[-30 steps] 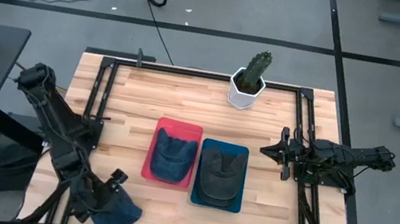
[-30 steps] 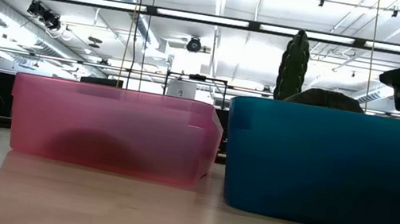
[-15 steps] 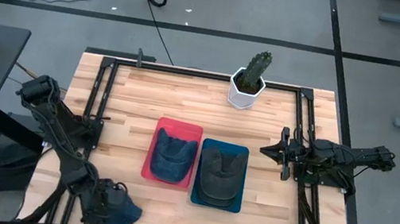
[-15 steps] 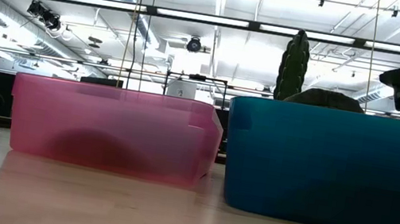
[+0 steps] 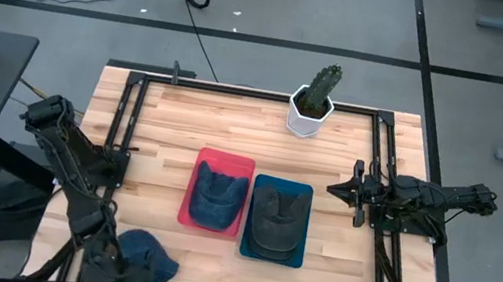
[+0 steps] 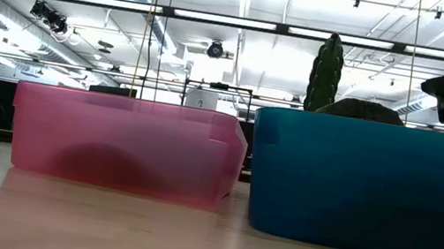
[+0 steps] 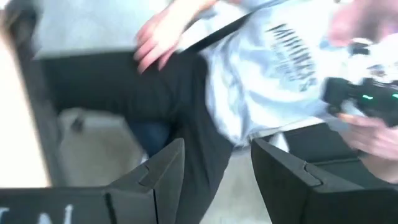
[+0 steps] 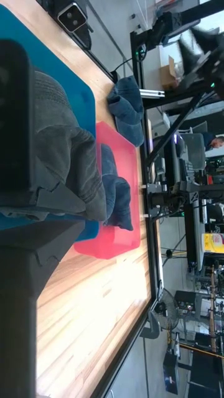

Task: Pick & Place hat
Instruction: Put the blue cap into the red bin

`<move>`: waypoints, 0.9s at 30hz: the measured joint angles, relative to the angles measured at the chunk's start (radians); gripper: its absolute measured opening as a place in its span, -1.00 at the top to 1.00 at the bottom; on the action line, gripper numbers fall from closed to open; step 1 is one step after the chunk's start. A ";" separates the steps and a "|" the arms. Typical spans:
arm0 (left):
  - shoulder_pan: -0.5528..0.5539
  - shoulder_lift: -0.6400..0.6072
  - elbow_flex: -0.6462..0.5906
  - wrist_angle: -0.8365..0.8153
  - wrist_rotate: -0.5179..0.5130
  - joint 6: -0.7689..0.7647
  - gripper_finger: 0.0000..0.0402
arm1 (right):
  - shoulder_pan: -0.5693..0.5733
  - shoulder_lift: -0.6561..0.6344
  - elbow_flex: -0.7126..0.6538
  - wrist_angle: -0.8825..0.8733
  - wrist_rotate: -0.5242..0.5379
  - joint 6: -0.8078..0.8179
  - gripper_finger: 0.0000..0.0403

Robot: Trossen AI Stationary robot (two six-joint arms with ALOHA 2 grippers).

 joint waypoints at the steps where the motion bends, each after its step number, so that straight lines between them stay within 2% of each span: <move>1: 0.000 0.000 0.000 0.029 -0.006 0.019 0.05 | 0.000 0.000 0.000 0.000 0.000 0.000 0.82; 7: -0.010 0.000 0.000 0.054 -0.113 0.014 0.05 | 0.000 0.000 0.000 0.000 0.000 0.000 0.82; 14: -0.019 0.000 -0.001 0.086 -0.116 -0.103 0.05 | 0.000 0.000 0.000 0.000 0.000 0.000 0.82; 22: -0.078 -0.001 -0.001 0.093 -0.189 -0.086 0.05 | 0.000 0.000 0.000 0.000 0.000 0.000 0.82; 27: -0.096 -0.001 -0.001 0.084 -0.320 -0.170 0.05 | 0.000 0.000 0.000 0.000 0.000 0.000 0.82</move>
